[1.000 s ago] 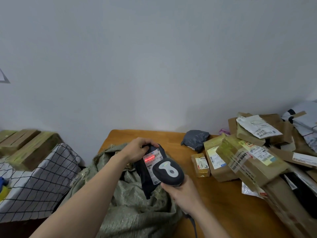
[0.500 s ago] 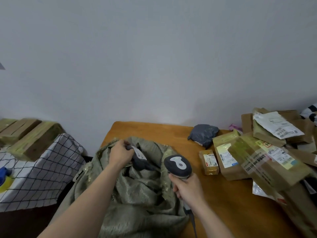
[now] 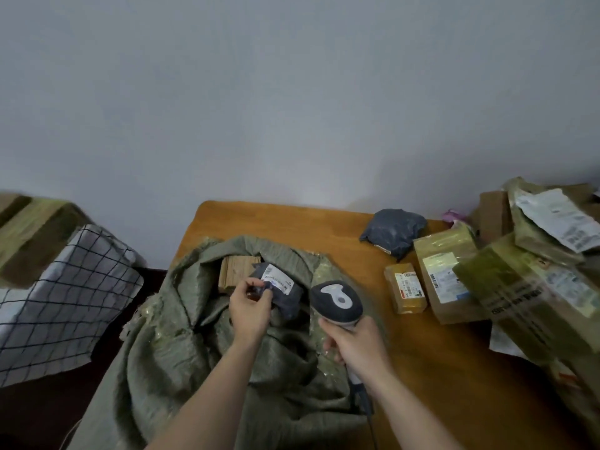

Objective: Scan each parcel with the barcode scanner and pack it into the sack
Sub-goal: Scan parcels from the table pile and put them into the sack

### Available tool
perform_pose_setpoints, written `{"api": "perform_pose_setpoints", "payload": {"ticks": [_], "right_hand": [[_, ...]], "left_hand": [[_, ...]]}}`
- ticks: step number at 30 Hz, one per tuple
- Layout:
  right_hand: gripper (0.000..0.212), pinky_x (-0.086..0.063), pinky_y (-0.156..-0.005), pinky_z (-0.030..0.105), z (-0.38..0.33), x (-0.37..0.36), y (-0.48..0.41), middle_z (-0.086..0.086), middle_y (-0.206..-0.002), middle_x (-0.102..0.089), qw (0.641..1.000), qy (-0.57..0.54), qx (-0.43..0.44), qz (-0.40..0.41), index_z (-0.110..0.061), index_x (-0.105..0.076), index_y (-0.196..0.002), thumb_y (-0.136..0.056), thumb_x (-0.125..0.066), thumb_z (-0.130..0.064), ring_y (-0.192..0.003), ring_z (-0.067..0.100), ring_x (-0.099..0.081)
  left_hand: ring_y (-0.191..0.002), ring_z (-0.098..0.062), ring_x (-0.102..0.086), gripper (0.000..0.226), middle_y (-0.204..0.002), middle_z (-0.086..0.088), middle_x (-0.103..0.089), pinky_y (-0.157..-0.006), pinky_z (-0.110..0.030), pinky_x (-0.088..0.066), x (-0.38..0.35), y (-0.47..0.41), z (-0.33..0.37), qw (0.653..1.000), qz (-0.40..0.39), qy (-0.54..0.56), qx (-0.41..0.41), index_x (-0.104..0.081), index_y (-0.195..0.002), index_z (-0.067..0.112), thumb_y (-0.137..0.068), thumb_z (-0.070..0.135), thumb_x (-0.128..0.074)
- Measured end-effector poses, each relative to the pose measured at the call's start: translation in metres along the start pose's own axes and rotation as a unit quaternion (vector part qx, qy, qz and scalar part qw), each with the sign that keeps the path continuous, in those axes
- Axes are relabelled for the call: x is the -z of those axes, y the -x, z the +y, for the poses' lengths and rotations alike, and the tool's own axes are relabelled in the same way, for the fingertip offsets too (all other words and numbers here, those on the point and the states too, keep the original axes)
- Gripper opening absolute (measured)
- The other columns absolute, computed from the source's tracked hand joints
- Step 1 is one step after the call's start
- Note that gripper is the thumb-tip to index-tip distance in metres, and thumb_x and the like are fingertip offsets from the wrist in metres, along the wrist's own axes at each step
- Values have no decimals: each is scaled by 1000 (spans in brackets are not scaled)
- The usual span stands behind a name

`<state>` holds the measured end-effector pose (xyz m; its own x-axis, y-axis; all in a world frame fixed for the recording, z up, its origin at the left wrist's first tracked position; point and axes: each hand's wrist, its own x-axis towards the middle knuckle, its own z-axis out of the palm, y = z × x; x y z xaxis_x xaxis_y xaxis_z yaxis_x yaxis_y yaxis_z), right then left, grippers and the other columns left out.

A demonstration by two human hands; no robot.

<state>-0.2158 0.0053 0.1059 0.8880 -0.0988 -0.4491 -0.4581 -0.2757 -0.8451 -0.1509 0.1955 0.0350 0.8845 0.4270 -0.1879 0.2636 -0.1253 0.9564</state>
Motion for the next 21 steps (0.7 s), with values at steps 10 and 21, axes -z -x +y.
{"api": "perform_pose_setpoints", "payload": {"ticks": [10, 21], "right_hand": [[38, -44, -58, 34, 3, -3, -20, 12, -62, -72, 1000, 7, -23, 8, -6, -73, -67, -92, -74, -34, -47, 19, -57], [17, -43, -50, 27, 18, 27, -19, 11, -66, -71, 996, -59, -53, 40, -9, -73, -88, -94, -74, -25, -52, 17, -57]], "left_hand": [[-95, -29, -70, 13, -96, -7, -74, -91, -36, -57, -21, -11, -45, 952, -111, -209, 197, -70, -94, 16, -85, 23, -76], [-130, -32, -55, 67, -147, -7, -56, -100, -38, -47, -59, -22, -11, 838, -331, -435, 7, -48, -149, 25, -95, 63, -56]]}}
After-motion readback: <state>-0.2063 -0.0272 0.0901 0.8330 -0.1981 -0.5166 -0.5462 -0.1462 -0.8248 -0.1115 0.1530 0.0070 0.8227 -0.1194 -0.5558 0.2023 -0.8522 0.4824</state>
